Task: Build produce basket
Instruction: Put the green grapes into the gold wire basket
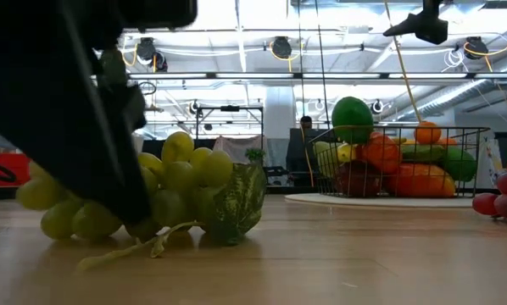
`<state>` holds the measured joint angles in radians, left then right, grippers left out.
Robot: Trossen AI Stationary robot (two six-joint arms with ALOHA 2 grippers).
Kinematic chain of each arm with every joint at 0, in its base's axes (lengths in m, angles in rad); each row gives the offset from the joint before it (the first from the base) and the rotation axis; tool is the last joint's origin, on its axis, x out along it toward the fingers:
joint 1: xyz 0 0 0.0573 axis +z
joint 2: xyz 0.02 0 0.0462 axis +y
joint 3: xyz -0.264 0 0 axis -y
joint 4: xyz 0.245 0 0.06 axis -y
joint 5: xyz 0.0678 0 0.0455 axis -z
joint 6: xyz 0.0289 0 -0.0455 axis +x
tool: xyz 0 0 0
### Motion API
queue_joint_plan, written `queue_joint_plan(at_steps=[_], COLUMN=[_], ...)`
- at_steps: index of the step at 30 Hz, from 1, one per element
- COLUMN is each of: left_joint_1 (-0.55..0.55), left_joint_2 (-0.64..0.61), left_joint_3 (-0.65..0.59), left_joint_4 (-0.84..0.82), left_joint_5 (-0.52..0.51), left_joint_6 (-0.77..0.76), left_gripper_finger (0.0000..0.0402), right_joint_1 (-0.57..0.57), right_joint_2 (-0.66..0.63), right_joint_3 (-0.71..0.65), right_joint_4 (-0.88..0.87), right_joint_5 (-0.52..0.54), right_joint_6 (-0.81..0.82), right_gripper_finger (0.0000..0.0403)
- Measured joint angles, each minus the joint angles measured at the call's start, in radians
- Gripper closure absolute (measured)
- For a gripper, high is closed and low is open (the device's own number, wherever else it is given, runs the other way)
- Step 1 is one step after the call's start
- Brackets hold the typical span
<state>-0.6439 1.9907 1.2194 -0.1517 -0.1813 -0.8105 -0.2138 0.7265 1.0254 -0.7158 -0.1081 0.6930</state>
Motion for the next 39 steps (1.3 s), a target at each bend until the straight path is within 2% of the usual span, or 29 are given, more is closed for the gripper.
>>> queue_joint_plan(at_steps=[8,15,19,26,35,39], left_joint_1=[0.060,0.090,0.098,0.115,0.131,0.150], left_joint_2=[0.000,-0.001,-0.001,0.008,0.024,-0.009], left_joint_3=[0.002,0.002,0.002,0.002,0.002,-0.002], left_joint_4=[-0.136,-0.149,-0.159,-0.160,-0.133,-0.137], left_joint_5=[0.012,0.029,-0.008,-0.026,-0.044,-0.026], left_joint_6=[0.042,0.033,0.019,0.028,0.049,0.064], left_gripper_finger=[0.0158,0.0158,0.0169,0.0244,0.0384,0.0392], right_joint_1=[0.000,0.000,0.000,0.000,0.000,0.000], right_joint_2=[0.000,0.000,0.000,0.000,0.000,0.000], right_joint_3=[0.000,0.000,0.000,0.000,0.000,0.000], right_joint_4=[-0.002,-0.002,-0.003,-0.003,-0.003,-0.003], right_joint_5=[-0.001,-0.001,-0.001,-0.001,-0.028,-0.028], right_joint_6=[-0.006,-0.010,-0.010,-0.021,-0.008,0.000], right_gripper_finger=[0.0087,0.0087,0.0087,0.0087,0.0087,0.0087])
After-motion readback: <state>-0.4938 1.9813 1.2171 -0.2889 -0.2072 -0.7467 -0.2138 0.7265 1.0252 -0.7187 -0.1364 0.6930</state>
